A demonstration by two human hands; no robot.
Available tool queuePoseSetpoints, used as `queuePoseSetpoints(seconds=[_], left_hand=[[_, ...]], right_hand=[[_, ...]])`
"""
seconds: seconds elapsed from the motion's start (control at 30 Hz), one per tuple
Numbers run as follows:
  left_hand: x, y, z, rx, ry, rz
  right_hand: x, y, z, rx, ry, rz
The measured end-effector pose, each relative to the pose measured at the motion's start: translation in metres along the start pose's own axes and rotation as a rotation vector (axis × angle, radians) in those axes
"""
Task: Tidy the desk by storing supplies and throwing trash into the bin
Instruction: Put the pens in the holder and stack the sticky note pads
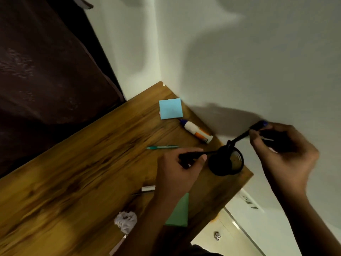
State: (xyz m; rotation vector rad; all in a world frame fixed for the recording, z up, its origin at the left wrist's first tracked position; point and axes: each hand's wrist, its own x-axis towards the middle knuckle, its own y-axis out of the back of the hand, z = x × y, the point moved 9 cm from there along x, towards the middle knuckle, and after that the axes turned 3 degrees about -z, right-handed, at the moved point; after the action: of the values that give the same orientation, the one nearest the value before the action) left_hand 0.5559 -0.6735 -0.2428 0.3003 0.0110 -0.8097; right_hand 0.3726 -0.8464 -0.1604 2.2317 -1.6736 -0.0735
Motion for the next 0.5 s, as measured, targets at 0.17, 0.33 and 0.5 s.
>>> queuePoseSetpoints(seconds=[0.17,0.33,0.5], left_hand=[[-0.003,-0.047,0.002,0.173,-0.011,-0.061],[0.002,-0.076,0.005,0.365,-0.001,-0.099],[0.013,-0.093,0.005,0.485,0.028,-0.125]], right_hand=[[-0.029,0.04,0.033,0.017,-0.043,0.057],[-0.04,0.042,0.05,-0.079,-0.042,-0.017],[-0.036,0.018,0.081,-0.227,-0.039,-0.114]])
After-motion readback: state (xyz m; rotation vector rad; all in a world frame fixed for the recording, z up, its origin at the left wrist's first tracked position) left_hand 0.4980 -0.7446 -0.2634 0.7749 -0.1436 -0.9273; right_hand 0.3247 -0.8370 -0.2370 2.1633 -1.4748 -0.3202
